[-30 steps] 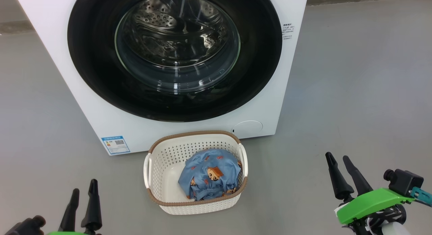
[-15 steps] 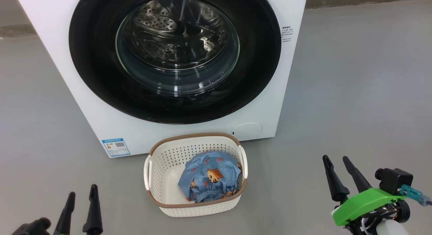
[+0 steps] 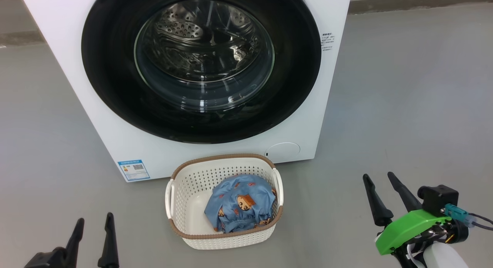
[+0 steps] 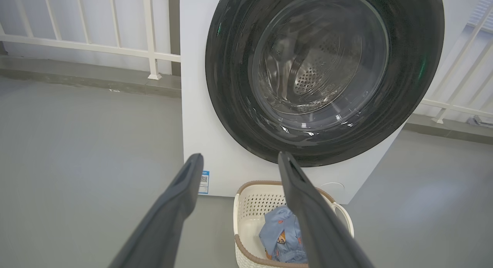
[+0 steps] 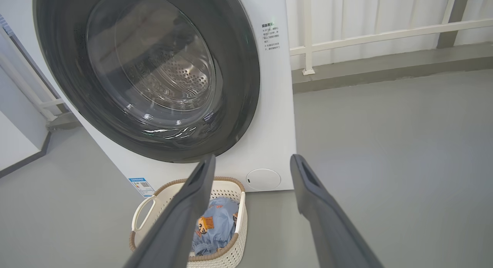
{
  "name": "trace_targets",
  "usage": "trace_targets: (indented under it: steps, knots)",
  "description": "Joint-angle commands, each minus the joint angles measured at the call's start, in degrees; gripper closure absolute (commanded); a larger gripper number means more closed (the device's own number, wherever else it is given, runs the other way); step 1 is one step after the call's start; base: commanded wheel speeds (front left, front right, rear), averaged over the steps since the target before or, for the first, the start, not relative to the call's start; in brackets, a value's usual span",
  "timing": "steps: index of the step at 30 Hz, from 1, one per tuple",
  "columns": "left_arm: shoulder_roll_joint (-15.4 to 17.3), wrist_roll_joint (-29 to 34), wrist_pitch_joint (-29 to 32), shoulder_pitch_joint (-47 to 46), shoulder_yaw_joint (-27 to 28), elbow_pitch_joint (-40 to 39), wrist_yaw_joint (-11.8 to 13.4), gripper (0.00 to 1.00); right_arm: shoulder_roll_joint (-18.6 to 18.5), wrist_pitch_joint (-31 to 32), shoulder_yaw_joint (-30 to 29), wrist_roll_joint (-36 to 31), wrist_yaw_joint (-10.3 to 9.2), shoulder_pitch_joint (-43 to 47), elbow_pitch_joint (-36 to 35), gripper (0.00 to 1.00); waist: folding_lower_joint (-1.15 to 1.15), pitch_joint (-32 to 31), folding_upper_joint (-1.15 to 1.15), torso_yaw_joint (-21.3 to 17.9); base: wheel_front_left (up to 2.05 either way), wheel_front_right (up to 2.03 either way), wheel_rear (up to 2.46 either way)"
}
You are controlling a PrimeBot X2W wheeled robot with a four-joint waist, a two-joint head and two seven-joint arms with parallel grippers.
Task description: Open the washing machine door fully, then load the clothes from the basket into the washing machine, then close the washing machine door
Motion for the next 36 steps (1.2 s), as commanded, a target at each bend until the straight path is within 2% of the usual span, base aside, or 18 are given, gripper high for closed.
trace_targets:
  steps: [1, 17, 36]
  knots:
    - [1.4, 2.2, -0.9, -0.7, 1.5, -1.0, 0.6, 0.00, -0.9, -1.1, 1.8, -2.3, 0.09, -2.6, -0.8, 0.00, 0.00, -0.1, 0.00, 0.0, 0.00, 0.00, 0.00]
    - [2.0, 12.7, -3.8, -0.4, 2.0, -0.6, 2.0, 0.00, -2.0, -3.9, 3.4, -12.5, 0.10, -4.6, 1.2, 0.00, 0.00, -0.6, 0.00, 0.0, 0.00, 0.00, 0.00]
    - [2.1, 11.4, -3.9, -0.1, 2.5, 0.7, 2.7, 0.00, -1.4, -4.0, 1.6, -13.2, 0.10, -3.9, 0.5, 0.00, 0.00, -0.9, 0.00, 0.1, 0.00, 0.00, 0.00]
